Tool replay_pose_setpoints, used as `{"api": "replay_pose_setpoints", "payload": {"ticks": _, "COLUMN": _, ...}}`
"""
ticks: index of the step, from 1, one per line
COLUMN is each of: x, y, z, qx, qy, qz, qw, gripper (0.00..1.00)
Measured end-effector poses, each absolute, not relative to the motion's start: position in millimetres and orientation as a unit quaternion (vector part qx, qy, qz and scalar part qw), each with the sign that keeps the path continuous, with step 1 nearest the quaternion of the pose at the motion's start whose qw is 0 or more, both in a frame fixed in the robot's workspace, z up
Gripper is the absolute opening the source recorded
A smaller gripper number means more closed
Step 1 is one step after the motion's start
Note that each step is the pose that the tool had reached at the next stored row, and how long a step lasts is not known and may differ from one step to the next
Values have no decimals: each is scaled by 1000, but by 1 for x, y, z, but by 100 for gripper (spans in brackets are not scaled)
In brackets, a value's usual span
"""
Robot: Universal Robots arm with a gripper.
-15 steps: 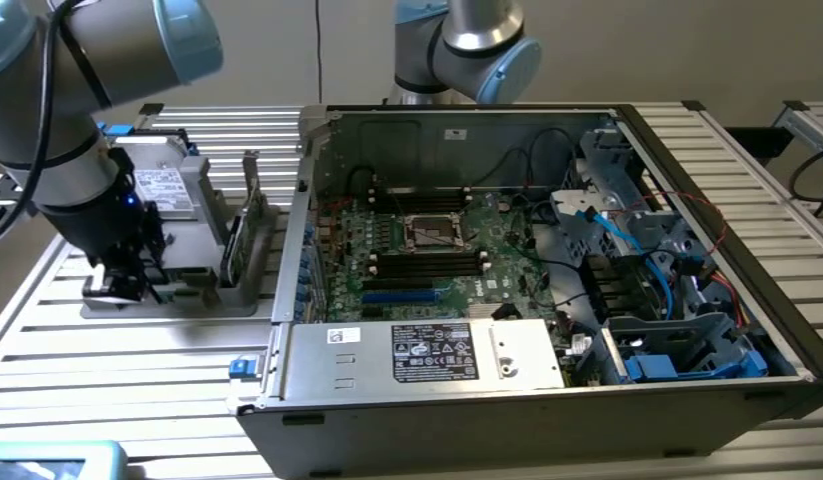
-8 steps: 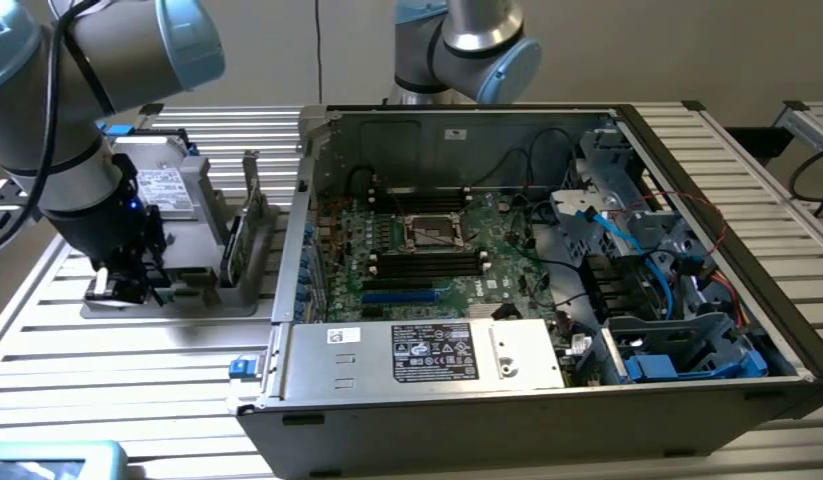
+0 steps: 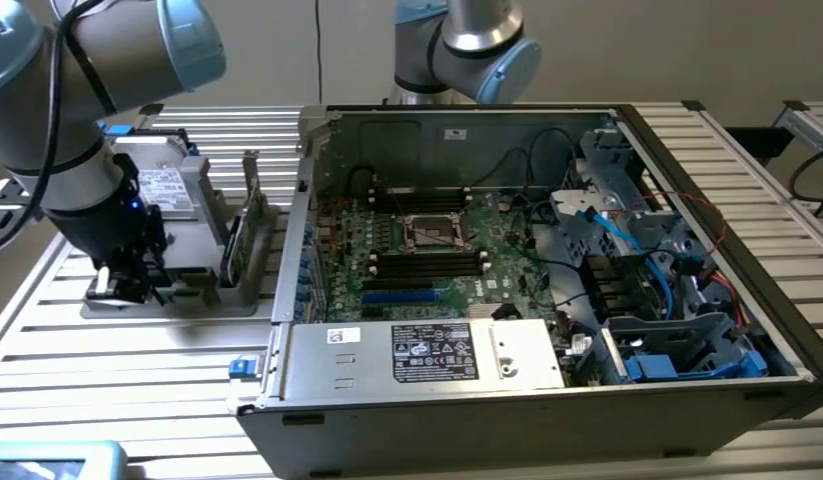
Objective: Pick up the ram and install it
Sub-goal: 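Pick up the ram and move it above insertion slot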
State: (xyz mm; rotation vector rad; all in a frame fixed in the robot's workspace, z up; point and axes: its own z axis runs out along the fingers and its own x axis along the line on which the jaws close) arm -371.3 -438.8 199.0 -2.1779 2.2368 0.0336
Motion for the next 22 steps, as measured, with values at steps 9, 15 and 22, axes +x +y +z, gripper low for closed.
{"api": "replay_pose_setpoints", "payload": {"ticks": 9, "x": -372, "y": -437, "z": 197, "qx": -698, "qy": 716, "qz": 11, "qw": 10, "gripper": 37}}
{"api": "replay_pose_setpoints", "payload": {"ticks": 15, "x": -373, "y": -437, "z": 197, "qx": -698, "qy": 716, "qz": 11, "qw": 10, "gripper": 16}}
{"api": "replay_pose_setpoints", "payload": {"ticks": 22, "x": -373, "y": -438, "z": 227, "qx": -698, "qy": 716, "qz": 11, "qw": 10, "gripper": 13}}
